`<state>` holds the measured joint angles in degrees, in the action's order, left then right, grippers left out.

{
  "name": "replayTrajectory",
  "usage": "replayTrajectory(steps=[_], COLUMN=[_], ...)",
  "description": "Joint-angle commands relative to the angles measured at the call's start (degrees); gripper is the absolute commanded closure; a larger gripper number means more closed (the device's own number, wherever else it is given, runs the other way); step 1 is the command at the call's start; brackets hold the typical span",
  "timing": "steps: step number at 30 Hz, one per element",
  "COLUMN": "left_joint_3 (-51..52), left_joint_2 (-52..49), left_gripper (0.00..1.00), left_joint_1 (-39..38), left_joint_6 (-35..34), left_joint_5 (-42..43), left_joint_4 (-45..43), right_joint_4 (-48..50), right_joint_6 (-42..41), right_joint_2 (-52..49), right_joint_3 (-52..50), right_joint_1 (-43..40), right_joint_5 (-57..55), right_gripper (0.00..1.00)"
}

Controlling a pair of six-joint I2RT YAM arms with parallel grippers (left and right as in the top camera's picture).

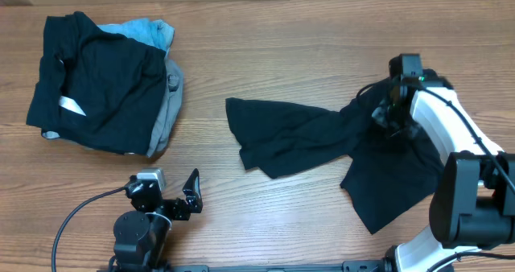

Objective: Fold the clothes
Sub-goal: 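Lift the t-shirt edge with right gripper and pull it upward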

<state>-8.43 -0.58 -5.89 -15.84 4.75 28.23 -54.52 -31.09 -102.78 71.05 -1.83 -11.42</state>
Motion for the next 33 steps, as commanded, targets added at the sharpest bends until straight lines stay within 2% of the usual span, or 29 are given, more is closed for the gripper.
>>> replayTrajectory(steps=[1,7,14,18,21,24,26,28,33], left_joint_3=[0.55,0.55,0.55,0.55,0.55,0.55,0.55,0.55,0.55], left_joint_2=[0.33,0.33,0.33,0.33,0.33,0.33,0.33,0.33,0.33], left_gripper=[0.00,0.00,0.00,0.00,0.00,0.00,0.00,0.00,0.00], left_joint_1=[0.42,0.42,0.42,0.42,0.42,0.42,0.42,0.42,0.42], left_joint_6=[1.51,1.51,1.51,1.51,1.51,1.51,1.51,1.51,1.51], left_joint_5=[0.63,0.63,0.63,0.63,0.63,0.63,0.63,0.63,0.63], left_joint_4=[-0.13,-0.13,-0.13,-0.13,-0.13,-0.13,-0.13,-0.13,-0.13], right_joint_4=[-3.61,-7.52,7.67,3.26,-0.04,8.74,19.02,25.90,29.03], right_joint_6=[0.07,2.01,9.33,9.29,11.08,13.40,21.07,22.84,23.67], right_joint_2=[0.46,0.66,0.66,1.11,1.31,1.11,-1.27,-4.61,-10.71], right_joint_3=[7.52,14.45,17.31,22.03,29.51,31.71,31.65,31.65,31.67], right_joint_1=[0.17,0.17,0.17,0.26,0.26,0.26,0.24,-0.04,-0.44], right_joint_5=[-2.54,-2.75,1.07,6.49,5.57,4.59,3.80,3.63,4.39], right_gripper=[0.96,0.96,0.96,0.96,0.96,0.96,0.96,0.96,0.96])
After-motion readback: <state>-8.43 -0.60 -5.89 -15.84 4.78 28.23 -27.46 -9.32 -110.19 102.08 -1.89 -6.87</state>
